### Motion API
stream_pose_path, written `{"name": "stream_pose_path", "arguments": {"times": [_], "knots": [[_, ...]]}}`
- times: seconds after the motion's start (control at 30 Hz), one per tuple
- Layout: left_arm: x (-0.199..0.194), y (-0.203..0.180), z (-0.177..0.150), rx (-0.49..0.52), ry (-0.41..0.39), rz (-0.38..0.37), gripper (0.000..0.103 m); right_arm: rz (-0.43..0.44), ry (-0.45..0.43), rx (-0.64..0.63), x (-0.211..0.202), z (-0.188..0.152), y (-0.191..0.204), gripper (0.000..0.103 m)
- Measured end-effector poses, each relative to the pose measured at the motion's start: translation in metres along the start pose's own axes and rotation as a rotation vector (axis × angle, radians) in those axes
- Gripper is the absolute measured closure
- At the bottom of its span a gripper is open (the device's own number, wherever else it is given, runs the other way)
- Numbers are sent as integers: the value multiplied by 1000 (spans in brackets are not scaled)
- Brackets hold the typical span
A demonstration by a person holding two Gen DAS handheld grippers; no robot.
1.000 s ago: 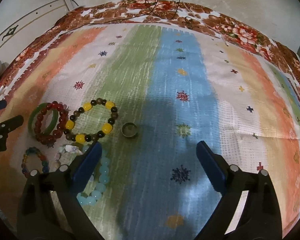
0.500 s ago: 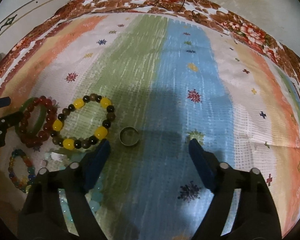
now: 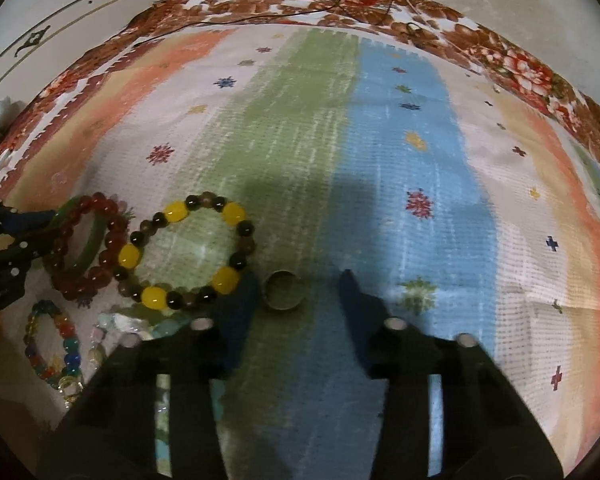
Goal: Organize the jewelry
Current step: 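Grasp the green jade bangle with the left tool while the right tool grasps the small metal ring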
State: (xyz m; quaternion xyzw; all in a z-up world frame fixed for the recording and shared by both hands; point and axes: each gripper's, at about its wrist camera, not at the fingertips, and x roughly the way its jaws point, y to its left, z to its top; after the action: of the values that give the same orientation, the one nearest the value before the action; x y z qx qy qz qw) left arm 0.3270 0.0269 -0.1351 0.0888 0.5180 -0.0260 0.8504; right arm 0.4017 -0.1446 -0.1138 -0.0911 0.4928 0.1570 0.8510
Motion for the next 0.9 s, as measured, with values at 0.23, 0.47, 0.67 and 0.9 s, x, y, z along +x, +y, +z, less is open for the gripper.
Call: {"name": "stream_pose_path", "arguments": {"times": [0.23,0.47,0.67,0.9], "knots": [[-3,7,0,-18,0,-9,96,30,-5,15,-2,-1,-3,82],[-15,13,6,-38,-24,-17,96,21,-13,15,-12,0,-2,82],[-33,15,12,-49,-63,6,96,19,-40,24,-31,2,-1,82],[-51,25,16,-82,-97,1,94,16,-61,20,-50,0,5,82]]}}
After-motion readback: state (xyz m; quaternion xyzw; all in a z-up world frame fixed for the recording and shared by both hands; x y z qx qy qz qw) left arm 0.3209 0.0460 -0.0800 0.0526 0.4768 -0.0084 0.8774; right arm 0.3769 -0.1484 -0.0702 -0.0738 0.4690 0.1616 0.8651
